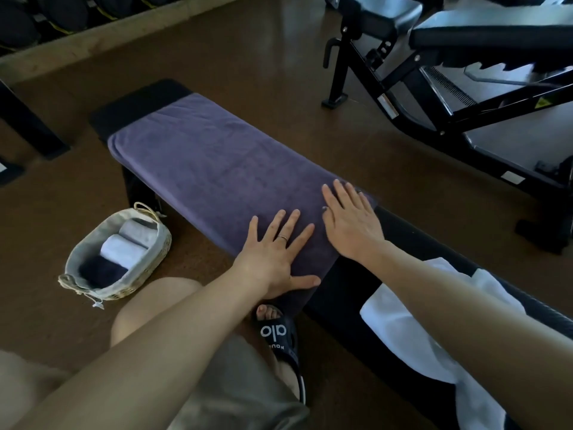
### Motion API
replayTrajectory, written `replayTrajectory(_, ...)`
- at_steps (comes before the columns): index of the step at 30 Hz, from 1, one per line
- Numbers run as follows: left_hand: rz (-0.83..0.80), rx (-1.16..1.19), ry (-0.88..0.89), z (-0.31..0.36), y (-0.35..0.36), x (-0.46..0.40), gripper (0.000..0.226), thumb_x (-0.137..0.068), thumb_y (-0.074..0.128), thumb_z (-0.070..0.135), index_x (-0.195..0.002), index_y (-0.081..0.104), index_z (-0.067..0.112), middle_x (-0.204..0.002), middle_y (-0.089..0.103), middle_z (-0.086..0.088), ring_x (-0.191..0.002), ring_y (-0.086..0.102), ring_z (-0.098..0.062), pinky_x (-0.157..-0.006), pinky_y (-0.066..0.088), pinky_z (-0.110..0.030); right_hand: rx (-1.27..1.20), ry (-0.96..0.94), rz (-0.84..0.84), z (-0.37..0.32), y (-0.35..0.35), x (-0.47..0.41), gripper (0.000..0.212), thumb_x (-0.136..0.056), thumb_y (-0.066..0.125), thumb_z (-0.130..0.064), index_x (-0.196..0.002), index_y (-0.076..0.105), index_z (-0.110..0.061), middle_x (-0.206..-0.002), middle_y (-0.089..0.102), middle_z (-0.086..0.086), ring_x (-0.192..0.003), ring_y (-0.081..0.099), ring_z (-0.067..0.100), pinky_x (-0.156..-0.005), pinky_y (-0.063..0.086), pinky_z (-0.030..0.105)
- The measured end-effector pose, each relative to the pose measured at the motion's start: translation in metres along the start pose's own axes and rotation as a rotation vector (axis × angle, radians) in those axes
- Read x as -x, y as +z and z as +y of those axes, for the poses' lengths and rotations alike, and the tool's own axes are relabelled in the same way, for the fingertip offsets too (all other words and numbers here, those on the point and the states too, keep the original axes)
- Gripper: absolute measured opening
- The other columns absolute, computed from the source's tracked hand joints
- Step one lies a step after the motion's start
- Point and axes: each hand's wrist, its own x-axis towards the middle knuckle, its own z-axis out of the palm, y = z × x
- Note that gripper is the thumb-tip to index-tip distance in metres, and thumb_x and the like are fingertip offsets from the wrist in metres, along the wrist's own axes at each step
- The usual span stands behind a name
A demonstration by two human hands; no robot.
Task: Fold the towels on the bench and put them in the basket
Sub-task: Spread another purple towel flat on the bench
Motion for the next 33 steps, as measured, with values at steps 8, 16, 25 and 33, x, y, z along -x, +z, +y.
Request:
replayTrajectory(8,-0.052,-0.048,0.057,0.005,-0.009,0.004,0.100,-0.079,0.030,0.094,-0.150,-0.027,0.052,-0.159,-0.043,-0.007,-0.148,-0.036,-0.035,-0.114,-0.007,-0.076,0.006,0.042,0.037,0.004,-0.018,-0.017,0.061,-0.110,0.020,-0.048,-0.165,0.011,-0.025,-0.170,0.019,0.013,-0.157,0.017,0.030,-0.128,0.015,0.049)
replayTrajectory(16,0.006,0.231,-0.121,-0.042,-0.033,-0.004,0.079,-0.090,0.025,0.084,-0.154,-0.013,0.057,-0.166,-0.030,0.004,-0.155,-0.018,-0.025,-0.121,-0.005,-0.064,0.097,0.142,-0.033,0.012,-0.021,-0.027,0.066,-0.108,0.014,-0.054,-0.165,0.005,-0.023,-0.170,0.018,0.016,-0.157,0.017,0.033,-0.128,0.015,0.049)
replayTrajectory(25,0.058,0.188,-0.295,-0.134,-0.016,-0.031,0.068,-0.098,0.017,0.073,-0.156,-0.012,0.053,-0.168,-0.023,0.007,-0.156,-0.017,-0.023,-0.123,-0.007,-0.059,0.002,-0.105,0.020,-0.060,-0.001,-0.062,0.062,-0.110,0.015,-0.047,-0.165,0.005,-0.022,-0.173,0.003,0.004,-0.160,0.001,0.023,-0.129,0.001,0.042)
replayTrajectory(33,0.169,0.212,-0.309,-0.196,-0.032,-0.077,0.061,-0.103,0.014,0.065,-0.159,-0.007,0.050,-0.170,-0.016,0.005,-0.157,-0.013,-0.021,-0.125,-0.007,-0.055,-0.067,-0.232,0.002,-0.139,-0.007,-0.150,0.059,-0.111,0.017,-0.041,-0.166,0.007,-0.020,-0.174,0.001,0.004,-0.160,-0.003,0.022,-0.129,0.000,0.043)
